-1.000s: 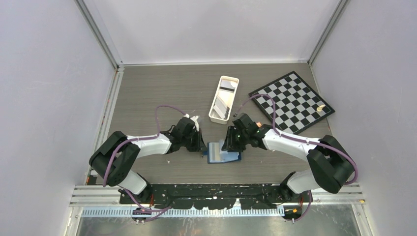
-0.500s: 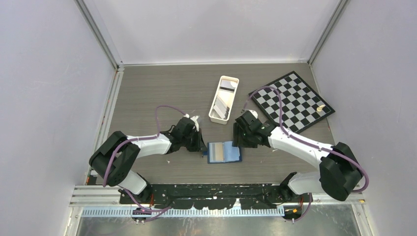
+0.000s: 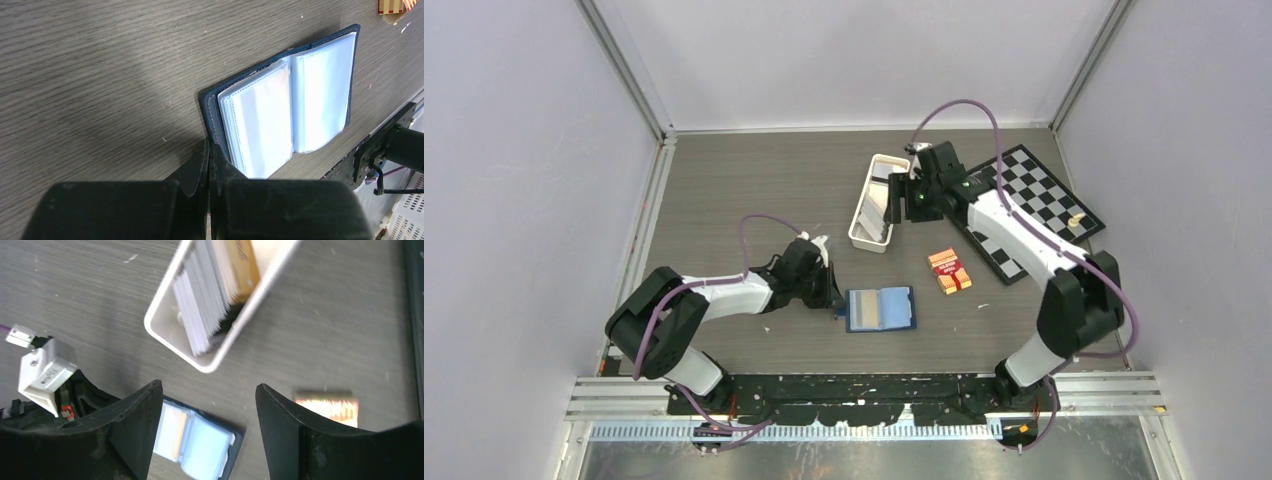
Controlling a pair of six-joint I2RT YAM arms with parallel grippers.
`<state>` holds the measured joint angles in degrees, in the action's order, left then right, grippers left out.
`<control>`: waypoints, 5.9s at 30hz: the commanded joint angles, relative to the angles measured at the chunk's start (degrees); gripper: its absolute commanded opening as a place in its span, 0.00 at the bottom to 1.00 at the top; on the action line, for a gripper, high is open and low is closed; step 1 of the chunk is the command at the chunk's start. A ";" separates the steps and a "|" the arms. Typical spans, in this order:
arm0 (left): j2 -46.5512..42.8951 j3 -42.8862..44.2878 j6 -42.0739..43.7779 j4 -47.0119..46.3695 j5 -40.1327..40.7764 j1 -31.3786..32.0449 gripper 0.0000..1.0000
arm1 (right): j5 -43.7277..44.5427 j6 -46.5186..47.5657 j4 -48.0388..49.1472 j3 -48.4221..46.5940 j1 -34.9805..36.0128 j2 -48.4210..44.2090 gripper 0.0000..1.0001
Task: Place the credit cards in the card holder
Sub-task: Insert the credit card into the card holder, then pick up the credit card from the storage box, then insert the credit card into the card holder.
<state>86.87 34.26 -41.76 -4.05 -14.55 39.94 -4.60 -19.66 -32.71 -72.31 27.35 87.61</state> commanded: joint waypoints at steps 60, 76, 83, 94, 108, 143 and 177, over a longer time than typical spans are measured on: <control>1.25 -2.89 2.21 2.87 2.52 -1.79 0.00 | -31.38 20.59 -12.25 -37.55 -5.17 38.16 0.19; 0.92 -3.08 2.20 2.91 2.42 -2.06 0.00 | -18.45 19.69 -11.74 -36.94 -5.12 36.16 0.01; 0.88 -3.02 2.16 3.04 2.46 -1.99 0.00 | -12.03 19.73 -10.55 -36.20 -3.42 35.54 0.01; 0.42 -3.13 2.29 3.22 2.55 -2.11 0.00 | 4.37 20.37 -13.20 -40.37 1.73 40.39 0.01; -0.38 -2.94 2.23 3.69 2.59 -2.13 0.00 | 8.94 14.67 -10.92 -39.73 2.62 30.74 0.01; 1.48 -1.16 3.19 3.88 3.29 -2.50 0.00 | -26.14 -19.42 14.34 37.72 2.60 -23.31 0.01; 2.01 -0.55 3.52 5.82 3.21 -2.49 0.00 | -24.82 -17.82 19.99 40.07 2.54 -17.03 0.00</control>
<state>86.98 34.28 -41.23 -3.73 -15.68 38.09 -30.30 -37.85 -13.37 -31.68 29.67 71.66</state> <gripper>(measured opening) 0.007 0.036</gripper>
